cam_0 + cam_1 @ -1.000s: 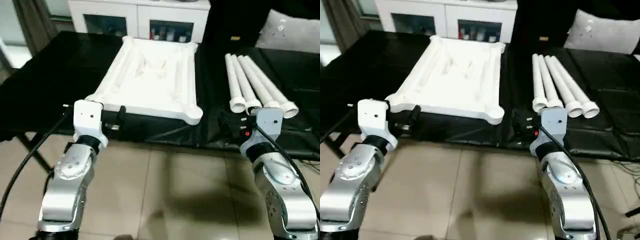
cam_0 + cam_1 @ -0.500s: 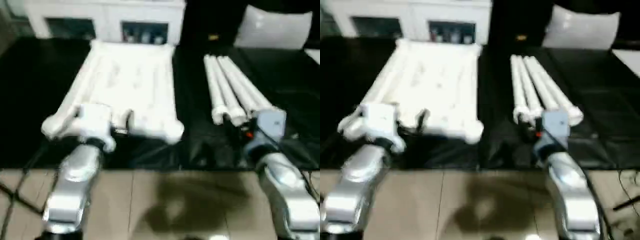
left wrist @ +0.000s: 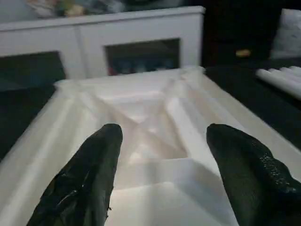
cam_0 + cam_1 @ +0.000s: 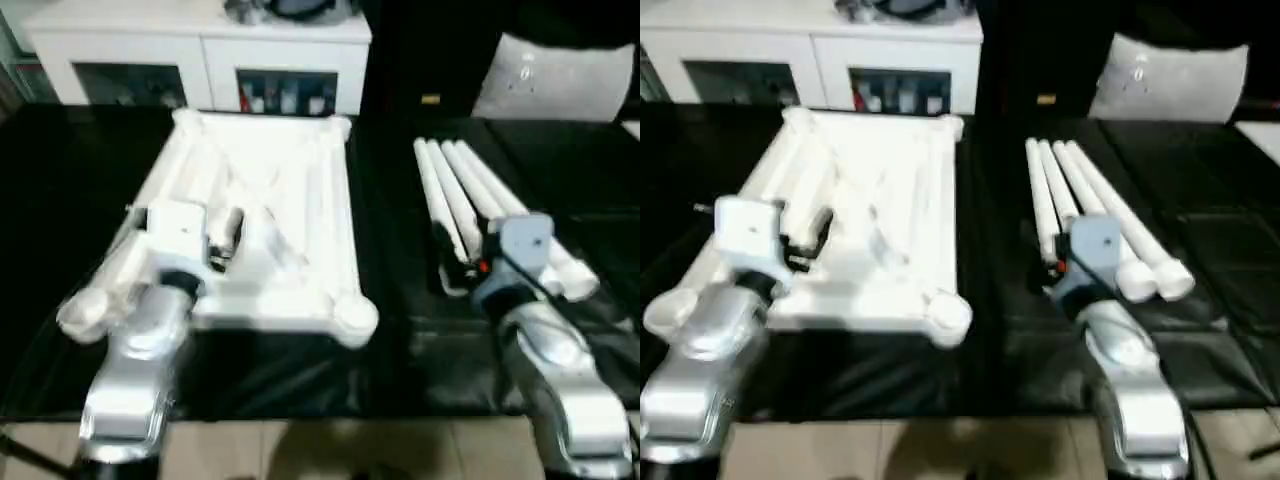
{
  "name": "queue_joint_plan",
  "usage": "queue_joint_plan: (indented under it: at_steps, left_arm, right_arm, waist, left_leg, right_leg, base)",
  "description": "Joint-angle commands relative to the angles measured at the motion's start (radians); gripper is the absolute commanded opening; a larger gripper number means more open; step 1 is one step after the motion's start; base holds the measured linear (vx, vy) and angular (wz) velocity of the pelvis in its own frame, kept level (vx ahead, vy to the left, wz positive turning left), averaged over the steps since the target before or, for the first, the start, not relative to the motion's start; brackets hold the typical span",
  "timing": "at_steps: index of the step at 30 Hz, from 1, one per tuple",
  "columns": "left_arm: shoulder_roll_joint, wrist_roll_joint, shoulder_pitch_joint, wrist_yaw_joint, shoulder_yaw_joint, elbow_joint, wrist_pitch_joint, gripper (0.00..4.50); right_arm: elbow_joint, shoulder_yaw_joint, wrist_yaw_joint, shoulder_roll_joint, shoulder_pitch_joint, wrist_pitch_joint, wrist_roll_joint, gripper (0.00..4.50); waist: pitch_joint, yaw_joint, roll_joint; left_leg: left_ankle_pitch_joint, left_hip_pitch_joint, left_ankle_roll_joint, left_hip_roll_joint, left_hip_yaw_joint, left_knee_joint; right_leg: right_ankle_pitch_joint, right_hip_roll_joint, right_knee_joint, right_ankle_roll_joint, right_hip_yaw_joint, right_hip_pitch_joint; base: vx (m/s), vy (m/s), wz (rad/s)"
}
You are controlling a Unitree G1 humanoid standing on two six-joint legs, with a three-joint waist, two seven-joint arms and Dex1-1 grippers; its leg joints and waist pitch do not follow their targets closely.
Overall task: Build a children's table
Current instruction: Move to table
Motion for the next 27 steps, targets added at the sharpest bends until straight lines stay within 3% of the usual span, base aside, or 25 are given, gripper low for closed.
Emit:
queue_joint_plan:
  at_steps: [1,2,5,6,7,8,9,10,11,12,13,14,15,16,17,18,19,20,21,22,23,24,25,26,27]
  left_arm:
    - [0.028,0.018,-0.005,-0.003,0.009,0.003,-0.004,3.35]
    - [0.036,0.032,-0.006,-0.007,0.004,0.005,-0.018,3.35]
    - [0.026,0.025,-0.008,-0.004,0.007,0.007,-0.012,3.35]
    - [0.025,0.027,-0.008,-0.003,0.004,0.007,-0.011,3.35]
    - [0.024,0.028,-0.008,-0.005,0.001,0.007,-0.014,3.35]
    - [0.024,0.028,-0.008,-0.005,0.001,0.007,-0.014,3.35]
    - [0.023,0.028,-0.007,-0.006,-0.003,0.007,-0.013,3.35]
    - [0.023,0.028,-0.006,-0.005,-0.007,0.008,-0.013,3.35]
    - [0.023,0.028,-0.006,-0.005,-0.009,0.008,-0.015,3.35]
    - [0.024,0.028,-0.006,-0.004,-0.011,0.008,-0.017,3.35]
    - [0.022,0.018,-0.007,-0.006,-0.005,0.013,-0.008,3.35]
    - [0.019,0.01,-0.009,-0.007,0.0,0.016,-0.001,3.35]
    - [0.018,0.003,-0.006,-0.01,0.005,0.017,-0.001,3.35]
    - [0.015,-0.015,-0.004,-0.02,0.015,0.015,0.01,3.35]
    - [0.014,-0.027,-0.002,-0.027,0.022,0.013,0.017,3.35]
    - [0.014,-0.034,-0.002,-0.033,0.024,0.012,0.02,3.35]
    - [0.014,-0.042,-0.002,-0.039,0.027,0.012,0.023,3.35]
    - [0.023,-0.044,-0.004,-0.049,0.029,0.014,0.024,3.35]
    - [0.031,-0.042,-0.007,-0.056,0.028,0.017,0.019,3.35]
    - [0.042,-0.041,-0.009,-0.067,0.027,0.021,0.012,3.35]
    - [0.059,-0.04,-0.015,-0.087,0.023,0.033,0.0,3.35]
    - [0.071,-0.043,-0.019,-0.104,0.02,0.041,-0.007,3.35]
    - [0.071,-0.043,-0.019,-0.104,0.02,0.041,-0.007,3.35]
    - [0.08,-0.051,-0.023,-0.123,0.017,0.047,-0.004,3.35]
    - [0.08,-0.056,-0.024,-0.13,0.018,0.049,-0.003,3.35]
  right_arm:
    - [-0.003,0.0,-0.001,0.002,-0.005,0.002,0.005,3.2]
    - [-0.004,0.012,0.01,-0.012,-0.003,-0.002,-0.005,3.2]
    - [-0.013,0.032,0.018,-0.026,-0.001,-0.001,-0.022,3.2]
    - [-0.016,0.043,0.019,-0.036,-0.002,-0.005,-0.038,3.2]
    - [-0.017,0.043,0.017,-0.035,-0.003,-0.005,-0.038,3.2]
    - [-0.017,0.043,0.017,-0.035,-0.003,-0.005,-0.038,3.2]
    - [-0.018,0.035,0.015,-0.026,-0.004,0.0,-0.027,3.2]
    - [-0.019,0.026,0.012,-0.019,-0.005,0.002,-0.018,3.2]
    - [-0.019,0.013,0.009,-0.007,-0.005,0.009,-0.001,3.2]
    - [-0.019,0.002,0.007,0.003,-0.006,0.014,0.013,3.2]
    - [-0.018,-0.005,0.012,0.005,-0.007,0.026,0.025,3.2]
    - [-0.018,-0.004,0.017,0.002,-0.007,0.032,0.027,3.2]
    - [-0.02,0.005,0.022,-0.008,-0.005,0.028,0.017,3.2]
    - [-0.025,0.012,0.025,-0.015,-0.003,0.02,0.012,3.2]
    - [-0.028,0.016,0.026,-0.018,-0.001,0.013,0.009,3.2]
    - [-0.029,0.018,0.026,-0.02,-0.001,0.014,0.006,3.2]
    - [-0.03,0.021,0.027,-0.022,0.0,0.016,0.003,3.2]
    - [-0.03,0.022,0.025,-0.024,-0.001,0.024,-0.002,3.2]
    - [-0.029,0.024,0.025,-0.025,-0.001,0.029,-0.004,3.2]
    - [-0.028,0.026,0.026,-0.026,-0.002,0.033,-0.009,3.2]
    - [-0.025,0.03,0.03,-0.032,-0.003,0.029,-0.018,3.2]
    - [-0.022,0.037,0.033,-0.042,-0.004,0.022,-0.03,3.2]
    - [-0.022,0.037,0.033,-0.042,-0.004,0.022,-0.03,3.2]
    - [-0.02,0.049,0.039,-0.057,-0.004,0.01,-0.047,3.2]
    - [-0.02,0.049,0.041,-0.059,-0.003,0.018,-0.04,3.2]
  waist:
    - [-0.067,0.017,-0.015]
    - [-0.066,0.01,0.002]
    - [-0.045,-0.007,0.032]
    - [-0.027,0.0,0.057]
    - [-0.027,-0.01,0.054]
    - [-0.017,-0.033,0.067]
    - [-0.014,-0.041,0.076]
    - [-0.013,-0.045,0.078]
    - [-0.011,-0.041,0.075]
    - [-0.001,-0.044,0.065]
    - [-0.014,-0.037,0.059]
    - [-0.013,-0.018,0.024]
    - [-0.026,0.001,-0.021]
    - [-0.003,0.034,-0.024]
    - [-0.03,0.042,-0.026]
    - [-0.039,0.063,-0.03]
    - [-0.043,0.065,-0.003]
    - [-0.043,0.061,0.008]
    - [-0.041,0.045,0.007]
    - [-0.066,0.041,0.054]
    - [-0.064,0.038,0.053]
    - [-0.052,0.04,0.039]
    - [-0.03,0.065,0.003]
    - [-0.023,0.076,-0.003]
    - [-0.016,0.072,-0.001]
  left_leg:
    - [0.285,-0.048,0.044,0.061,-0.029,-0.055]
    - [0.294,-0.041,0.022,0.068,-0.029,-0.068]
    - [0.094,-0.009,-0.005,0.136,-0.047,-0.104]
    - [-0.08,-0.046,0.048,0.126,-0.118,-0.132]
    - [-0.194,-0.033,0.052,0.144,-0.143,-0.135]
    - [-0.351,-0.044,0.044,0.169,-0.21,-0.171]
    - [-0.471,-0.014,0.018,0.182,-0.263,-0.207]
    - [-0.471,0.004,0.025,0.172,-0.302,-0.217]
    - [-0.443,0.009,0.035,0.16,-0.311,-0.214]
    - [-0.373,0.014,0.071,0.226,-0.246,-0.209]
    - [-0.356,0.015,0.1,0.206,-0.224,-0.197]
    - [-0.289,0.021,0.103,0.097,-0.133,-0.095]
    - [-0.185,0.021,0.087,-0.015,0.013,0.144]
    - [-0.07,-0.039,0.073,-0.006,0.012,0.129]
    - [-0.04,-0.052,0.063,-0.012,0.014,0.096]
    - [0.001,-0.055,0.087,-0.002,-0.002,0.028]
    - [0.066,-0.024,0.128,0.027,-0.026,-0.028]
    - [0.08,-0.011,0.152,0.051,-0.035,-0.048]
    - [0.115,-0.026,0.187,0.069,-0.054,-0.054]
    - [0.175,0.034,0.271,0.269,-0.141,-0.081]
    - [0.177,0.036,0.29,0.312,-0.16,-0.091]
    - [0.13,0.016,0.256,0.29,-0.154,-0.078]
    - [0.03,-0.033,0.114,0.131,-0.068,-0.022]
    - [0.006,-0.027,0.075,0.048,-0.017,0.02]
    - [0.023,-0.029,0.065,0.007,0.015,0.022]
  right_leg:
    - [0.704,-0.103,-0.047,-0.081,0.07,0.133]
    - [0.72,-0.067,-0.045,-0.122,0.048,0.127]
    - [0.134,-0.047,-0.083,-0.235,0.01,0.096]
    - [-0.058,-0.056,-0.074,-0.24,-0.047,0.123]
    - [-0.121,-0.053,-0.082,-0.226,-0.054,0.111]
    - [-0.22,-0.045,-0.057,-0.201,-0.066,0.124]
    - [-0.262,-0.018,-0.017,-0.193,-0.07,0.106]
    - [-0.249,-0.009,0.01,-0.205,-0.056,0.091]
    - [-0.236,-0.009,0.013,-0.225,-0.043,0.081]
    - [-0.208,-0.023,0.008,-0.211,-0.021,0.066]
    - [-0.226,-0.032,0.002,-0.226,0.001,0.074]
    - [-0.378,-0.049,-0.137,-0.324,0.033,0.047]
    - [-0.724,-0.067,-0.222,-0.3,0.032,0.045]
    - [-0.781,-0.077,-0.202,-0.116,0.067,0.091]
    - [-0.732,-0.061,-0.182,0.016,0.084,0.117]
    - [-0.501,-0.072,-0.156,0.208,0.109,0.154]
    - [-0.301,-0.054,-0.159,0.277,0.086,0.14]
    - [-0.232,-0.038,-0.166,0.276,0.069,0.131]
    - [-0.178,-0.009,-0.153,0.292,0.043,0.126]
    - [-0.113,-0.092,-0.088,0.171,0.028,0.079]
    - [-0.082,-0.124,-0.048,0.11,0.044,0.065]
    - [-0.066,-0.169,-0.027,0.022,0.102,0.054]
    - [-0.31,-0.145,-0.133,0.096,0.117,0.094]
    - [-0.54,-0.105,-0.18,0.22,0.095,0.096]
    - [-0.749,-0.05,-0.211,0.346,0.079,0.096]
  base:
    - [0.07,-0.079,-0.05]
    - [0.0,0.0,0.0]
    - [-0.021,-0.002,0.05]
    - [-0.063,-0.007,0.16]
    - [-0.073,-0.012,0.43]
    - [-0.061,-0.047,0.62]
    - [-0.061,-0.047,0.62]
    - [-0.01,-0.126,0.72]
    - [0.019,-0.205,0.73]
    - [0.019,-0.205,0.73]
    - [0.009,-0.29,0.61]
    - [0.039,-0.29,0.37]
    - [0.039,-0.29,0.37]
    - [0.074,-0.238,0.08]
    - [0.057,-0.221,0.09]
    - [0.057,-0.221,0.09]
    - [0.001,-0.187,0.25]
    - [-0.025,-0.159,0.15]
    - [-0.025,-0.159,0.15]
    - [-0.022,-0.133,0.08]
    - [-0.024,-0.121,0.08]
    - [-0.024,-0.121,0.08]
    - [-0.078,-0.112,0.08]
    - [-0.093,-0.097,0.07]
    - [-0.093,-0.097,0.07]
